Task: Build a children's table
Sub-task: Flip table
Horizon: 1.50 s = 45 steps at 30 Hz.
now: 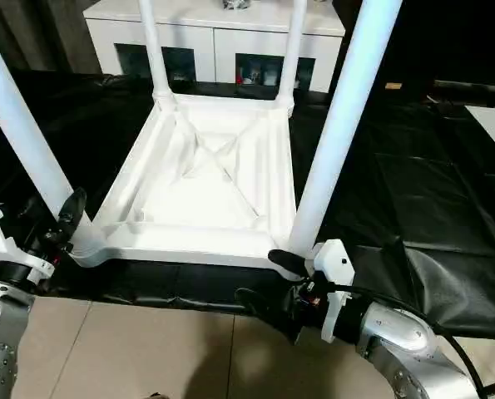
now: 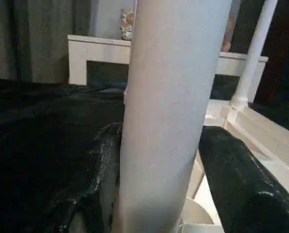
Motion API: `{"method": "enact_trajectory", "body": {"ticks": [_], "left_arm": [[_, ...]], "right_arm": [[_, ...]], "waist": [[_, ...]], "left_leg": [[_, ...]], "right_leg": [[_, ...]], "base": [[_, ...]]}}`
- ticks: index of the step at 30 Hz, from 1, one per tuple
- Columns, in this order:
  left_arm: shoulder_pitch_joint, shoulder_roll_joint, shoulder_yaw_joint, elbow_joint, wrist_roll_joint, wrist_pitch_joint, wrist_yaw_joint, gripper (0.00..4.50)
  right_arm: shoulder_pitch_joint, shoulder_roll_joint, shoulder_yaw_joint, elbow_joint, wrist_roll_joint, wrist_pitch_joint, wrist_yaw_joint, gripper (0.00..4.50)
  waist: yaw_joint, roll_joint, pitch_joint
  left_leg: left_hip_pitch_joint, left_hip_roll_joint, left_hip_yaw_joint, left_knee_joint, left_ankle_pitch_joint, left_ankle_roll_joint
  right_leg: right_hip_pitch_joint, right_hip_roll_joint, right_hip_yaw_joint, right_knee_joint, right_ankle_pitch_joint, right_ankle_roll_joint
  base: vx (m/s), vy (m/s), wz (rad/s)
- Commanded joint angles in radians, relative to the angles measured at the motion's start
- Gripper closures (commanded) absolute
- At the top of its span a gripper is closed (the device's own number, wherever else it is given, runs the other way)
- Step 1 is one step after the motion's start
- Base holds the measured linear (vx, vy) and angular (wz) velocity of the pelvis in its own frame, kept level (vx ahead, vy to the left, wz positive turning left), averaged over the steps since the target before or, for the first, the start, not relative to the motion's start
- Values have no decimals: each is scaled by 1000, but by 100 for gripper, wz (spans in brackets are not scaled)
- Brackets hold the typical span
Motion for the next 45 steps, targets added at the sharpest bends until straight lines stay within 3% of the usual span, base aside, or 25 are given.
{"method": "enact_trajectory", "body": {"ticks": [1, 6, 10, 16, 23, 24, 25, 28, 32, 34, 40, 45], "left_arm": [[0, 13, -40, -14, 2, 42, -24, 209], [-2, 43, -67, -16, 12, 105, -42, 247], [-17, 60, -78, -6, 28, 137, -41, 252], [-20, 76, -96, -9, 37, 161, -45, 254], [-29, 43, -108, -31, 33, 168, -26, 254], [-32, 38, -105, -30, 29, 169, -23, 199], [-36, 33, -99, -28, 24, 178, -14, 185], [-56, 22, -80, -17, 25, 184, 22, 185], [-68, 24, -68, -8, 59, 190, 61, 141], [-73, 20, -54, -6, 61, 202, 74, 141], [-75, 12, -43, -1, 60, 194, 81, 193], [-78, 0, -26, 1, 67, 171, 111, 236]], "right_arm": [[-10, -8, 7, 6, -7, -16, 7, 0], [-7, -7, 12, 8, -14, -25, 3, 0], [-5, -3, 15, 10, -20, -29, 0, 0], [0, -1, 18, 18, -28, -41, -7, 0], [-1, 4, 23, 22, -39, -42, -16, 0], [-1, 3, 23, 23, -40, -44, -15, 0], [-1, 3, 22, 24, -41, -45, -15, 0], [-1, 2, 23, 26, -42, -47, -15, 0], [1, 0, 24, 23, -43, -47, -17, 0], [2, 0, 26, 22, -44, -47, -18, 0], [4, -2, 26, 23, -45, -48, -18, 0], [8, -5, 27, 21, -45, -50, -19, 0]], "waist": [[-2, 6, -36], [-1, 7, -35], [4, 14, -36], [10, 14, -35], [11, 14, -35], [12, 14, -35], [12, 13, -36], [12, 14, -35], [8, 13, -36], [7, 14, -39], [3, 14, -43], [1, 14, -40]], "left_leg": [[11, 77, -31, -113, -196, 4], [12, 78, -31, -115, -202, 1], [14, 77, -30, -116, -206, -3], [17, 78, -29, -120, -246, -18], [15, 78, -29, -122, -245, -23], [14, 78, -29, -122, -241, -21], [13, 78, -29, -121, -233, -19], [13, 78, -28, -122, -241, -21], [9, 77, -31, -121, -225, -15], [9, 77, -31, -118, -190, -7], [8, 77, -29, -111, -124, 26], [8, 78, -29, -114, -161, 26]], "right_leg": [[14, -55, 40, -65, -22, -221], [13, -54, 40, -66, -26, -219], [11, -54, 40, -65, -33, -215], [6, -55, 42, -73, -91, -204], [8, -54, 41, -73, -75, -200], [8, -55, 41, -73, -73, -197], [9, -55, 42, -73, -69, -196], [8, -55, 42, -73, -80, -196], [12, -57, 41, -74, -76, -189], [13, -56, 40, -70, -34, -195], [15, -54, 37, -64, 62, -223], [15, -55, 38, -67, 28, -229]], "base": [[0, 0, 0], [0, 0, 0], [0, 0, 0], [0, 0, 0], [0, 0, 0], [0, 0, 0], [0, 0, 0], [0, 0, 0], [0, 0, 0], [0, 0, 0], [0, 0, 0], [0, 0, 0]]}}
